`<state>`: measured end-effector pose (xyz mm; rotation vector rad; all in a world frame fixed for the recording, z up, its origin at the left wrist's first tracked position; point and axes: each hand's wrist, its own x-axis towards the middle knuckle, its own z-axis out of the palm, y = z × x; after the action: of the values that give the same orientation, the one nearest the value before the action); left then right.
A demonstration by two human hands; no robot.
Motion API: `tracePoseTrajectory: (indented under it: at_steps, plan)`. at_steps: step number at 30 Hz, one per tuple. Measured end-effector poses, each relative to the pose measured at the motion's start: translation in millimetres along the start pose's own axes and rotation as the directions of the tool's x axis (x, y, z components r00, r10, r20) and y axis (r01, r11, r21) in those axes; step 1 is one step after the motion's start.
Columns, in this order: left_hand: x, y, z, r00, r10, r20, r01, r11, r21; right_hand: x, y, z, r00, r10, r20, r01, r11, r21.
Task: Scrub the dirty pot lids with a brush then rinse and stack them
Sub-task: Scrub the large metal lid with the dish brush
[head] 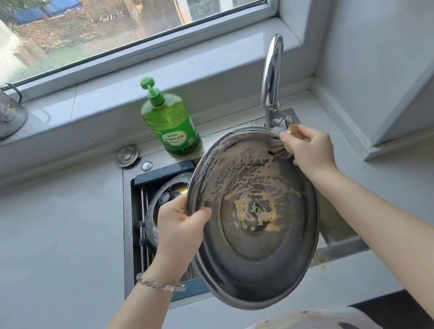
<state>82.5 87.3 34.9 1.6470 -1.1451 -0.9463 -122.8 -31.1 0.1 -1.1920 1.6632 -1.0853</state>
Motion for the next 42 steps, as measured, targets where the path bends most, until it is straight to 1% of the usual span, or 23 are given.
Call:
tracePoseTrajectory:
  at_steps: [1, 2, 4, 6, 8, 9, 12, 14, 16, 17, 18, 20, 22, 23, 26, 29, 31, 33, 35, 37, 39, 41, 42]
  plan:
    - [0.1, -1.0, 0.1, 1.000, -0.001, -0.007, 0.001, 1.000, 0.008, 0.1, 3.2, -1.7, 0.998, 0.053, -0.016, -0.053, 0.999, -0.011]
    - [0.3, -2.2, 1.7, 1.000, 0.012, 0.003, -0.012, 1.000, 0.008, -2.3, 4.2, -0.4, 0.999, 0.032, -0.018, -0.033, 0.999, -0.036]
    - [-0.7, -1.3, 4.0, 0.999, 0.017, 0.028, -0.017, 1.000, -0.003, -12.0, -4.9, 7.0, 0.992, -0.122, 0.033, 0.124, 0.991, -0.058]
    - [-0.8, 0.0, 5.4, 1.000, -0.011, 0.024, 0.012, 1.000, -0.020, -22.4, -19.2, 11.5, 0.960, -0.253, 0.116, 0.260, 0.965, -0.044]
    - [-1.0, 1.3, 4.5, 0.999, -0.047, 0.012, 0.048, 0.995, -0.084, -18.6, -18.4, 8.9, 0.958, -0.260, 0.124, 0.266, 0.963, -0.036]
    - [-1.3, 1.5, 4.1, 0.996, -0.085, -0.003, 0.084, 0.988, -0.127, -12.7, -11.6, 5.3, 0.972, -0.212, 0.098, 0.218, 0.974, -0.057]
    - [-0.9, -4.0, 2.3, 0.975, -0.187, -0.122, 0.159, 0.965, -0.208, -0.8, 19.2, -7.5, 0.998, 0.043, 0.055, -0.038, 0.996, -0.080]
    - [0.7, -8.4, 0.3, 0.954, -0.223, -0.202, 0.175, 0.957, -0.231, -2.1, 37.3, -16.5, 0.983, 0.183, 0.013, -0.183, 0.983, -0.035]
    - [2.9, -13.3, -2.5, 0.915, -0.288, -0.284, 0.200, 0.933, -0.300, -2.4, 54.2, -26.5, 0.941, 0.336, -0.032, -0.335, 0.942, 0.015]
    - [4.6, -16.3, -3.9, 0.884, -0.337, -0.324, 0.219, 0.911, -0.350, -4.6, 57.9, -30.8, 0.908, 0.419, -0.016, -0.417, 0.907, 0.061]
    - [6.8, -19.1, -5.0, 0.851, -0.389, -0.351, 0.239, 0.885, -0.400, -5.9, 63.1, -34.0, 0.871, 0.490, 0.037, -0.491, 0.864, 0.113]
    - [10.1, -22.3, -5.3, 0.802, -0.482, -0.352, 0.284, 0.827, -0.484, -10.7, 66.5, -33.7, 0.786, 0.578, 0.219, -0.616, 0.760, 0.208]
    - [11.9, -23.4, -2.9, 0.775, -0.548, -0.314, 0.333, 0.778, -0.533, -16.7, 63.0, -26.9, 0.723, 0.583, 0.369, -0.681, 0.690, 0.245]
    - [12.5, -24.2, -1.6, 0.767, -0.570, -0.293, 0.352, 0.756, -0.551, -19.3, 59.0, -23.9, 0.710, 0.575, 0.407, -0.693, 0.673, 0.257]
    - [13.3, -29.6, -1.4, 0.769, -0.608, -0.199, 0.425, 0.718, -0.551, -17.6, 56.5, -20.4, 0.711, 0.567, 0.416, -0.697, 0.648, 0.308]
    - [13.1, -44.9, -11.8, 0.787, -0.616, -0.018, 0.539, 0.702, -0.465, -15.3, 54.6, -26.1, 0.736, 0.543, 0.404, -0.667, 0.681, 0.302]
    - [16.6, -51.2, -25.6, 0.796, -0.597, 0.102, 0.582, 0.709, -0.397, -11.8, 55.5, -31.4, 0.749, 0.514, 0.418, -0.646, 0.709, 0.284]
    - [27.3, -50.5, -42.0, 0.814, -0.555, 0.170, 0.577, 0.744, -0.337, -7.8, 53.0, -37.0, 0.758, 0.484, 0.436, -0.622, 0.738, 0.263]
    - [43.2, -46.3, -54.6, 0.822, -0.503, 0.268, 0.558, 0.804, -0.204, -2.0, 50.5, -39.4, 0.734, 0.463, 0.496, -0.620, 0.755, 0.213]
    - [54.6, -34.6, -56.6, 0.775, -0.483, 0.408, 0.536, 0.844, -0.021, 2.6, 46.3, -38.7, 0.663, 0.460, 0.591, -0.654, 0.739, 0.159]
    - [62.8, -25.4, -57.1, 0.700, -0.516, 0.494, 0.580, 0.814, 0.029, 6.8, 40.6, -39.0, 0.604, 0.476, 0.639, -0.683, 0.723, 0.107]
    - [69.6, -19.9, -60.7, 0.611, -0.550, 0.570, 0.661, 0.751, 0.016, 11.7, 37.8, -39.8, 0.594, 0.475, 0.649, -0.662, 0.748, 0.058]
    - [71.6, -17.2, -61.2, 0.578, -0.552, 0.601, 0.665, 0.745, 0.045, 14.9, 38.1, -39.7, 0.604, 0.463, 0.649, -0.636, 0.771, 0.042]
